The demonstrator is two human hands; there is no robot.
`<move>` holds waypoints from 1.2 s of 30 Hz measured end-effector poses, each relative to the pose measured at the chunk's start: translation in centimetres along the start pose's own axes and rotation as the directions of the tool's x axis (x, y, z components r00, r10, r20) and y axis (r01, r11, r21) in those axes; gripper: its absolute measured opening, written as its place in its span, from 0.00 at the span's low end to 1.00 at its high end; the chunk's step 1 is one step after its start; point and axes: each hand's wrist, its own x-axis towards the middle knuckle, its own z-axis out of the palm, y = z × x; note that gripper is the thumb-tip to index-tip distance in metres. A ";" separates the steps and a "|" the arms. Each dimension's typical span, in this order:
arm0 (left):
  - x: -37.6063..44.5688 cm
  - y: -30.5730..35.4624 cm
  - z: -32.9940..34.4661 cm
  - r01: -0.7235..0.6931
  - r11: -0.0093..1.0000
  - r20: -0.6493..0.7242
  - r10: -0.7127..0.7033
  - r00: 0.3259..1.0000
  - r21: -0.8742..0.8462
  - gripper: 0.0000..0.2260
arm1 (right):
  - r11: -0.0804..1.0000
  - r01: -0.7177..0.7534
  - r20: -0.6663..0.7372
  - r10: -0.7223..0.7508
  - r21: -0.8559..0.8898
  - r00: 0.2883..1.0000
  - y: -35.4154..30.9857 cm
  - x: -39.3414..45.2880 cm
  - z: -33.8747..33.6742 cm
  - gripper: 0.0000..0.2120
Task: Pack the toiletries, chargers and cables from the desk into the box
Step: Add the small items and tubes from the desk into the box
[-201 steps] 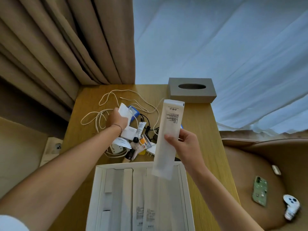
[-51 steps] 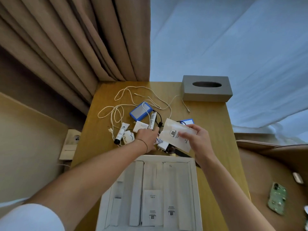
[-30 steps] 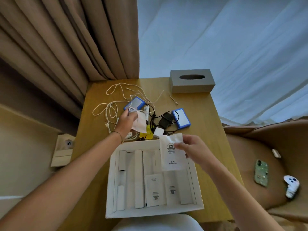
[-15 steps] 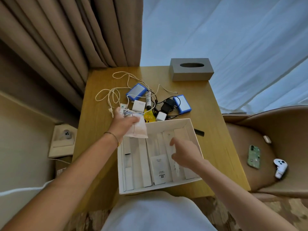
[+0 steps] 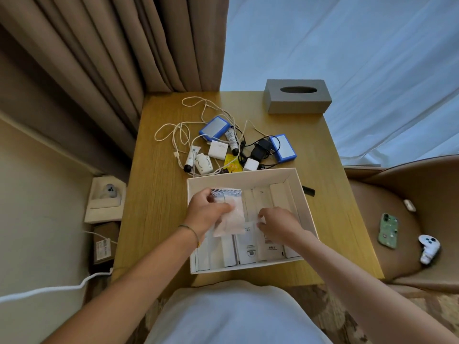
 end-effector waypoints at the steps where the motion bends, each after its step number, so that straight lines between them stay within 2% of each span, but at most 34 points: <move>1: 0.2 -0.3 0.4 -0.023 0.999 -0.007 0.023 1.000 0.046 0.17 | 1.000 0.003 -0.005 -0.003 -0.004 1.000 0.2 -0.1 -0.1 0.14; 6: 2.3 -1.4 3.2 -0.089 0.961 -0.035 0.101 0.994 0.264 0.12 | 0.999 0.013 -0.057 -0.011 0.042 0.998 0.9 -0.6 -1.1 0.18; 10: 4.0 -2.1 5.0 -0.117 0.894 -0.038 0.147 0.988 0.433 0.13 | 0.996 0.042 -0.117 -0.032 0.082 0.993 1.3 -1.4 -2.2 0.18; 15: 5.9 -3.0 6.8 -0.151 0.792 0.000 0.187 0.982 0.591 0.10 | 0.973 0.095 -0.172 -0.058 0.212 0.983 1.6 -2.3 -3.3 0.16; 18: 6.5 -3.4 7.3 -0.221 0.632 0.038 0.289 0.957 0.743 0.10 | 0.948 0.130 -0.220 -0.066 0.290 0.973 1.8 -2.7 -3.9 0.14; 21: 6.8 -3.9 7.4 -0.257 0.317 0.121 0.392 0.912 0.913 0.16 | 0.927 0.159 -0.273 -0.064 0.339 0.960 2.1 -2.4 -4.8 0.12; 23: 6.7 -4.4 7.3 -0.267 0.194 0.173 0.400 0.900 0.944 0.19 | 0.913 0.174 -0.304 -0.058 0.369 0.951 2.3 -2.0 -5.7 0.11; 26: 6.0 -4.2 7.4 -0.318 0.180 0.213 0.440 0.872 0.931 0.16 | 0.878 0.213 -0.373 -0.043 0.429 0.927 2.8 -1.0 -7.7 0.10; 30: 4.0 -2.4 7.4 -0.488 0.248 0.250 0.621 0.743 0.837 0.09 | 0.855 0.255 -0.444 -0.032 0.451 0.895 3.3 1.4 -10.4 0.10; 34: 3.1 0.3 6.4 -0.553 0.262 0.199 0.745 0.637 0.791 0.06 | 0.877 0.247 -0.404 -0.066 0.413 0.912 2.7 5.3 -12.5 0.11; 36: 3.4 1.5 5.5 -0.538 0.278 0.148 0.773 0.618 0.796 0.07 | 0.901 0.238 -0.337 -0.111 0.362 0.935 2.2 7.8 -13.1 0.12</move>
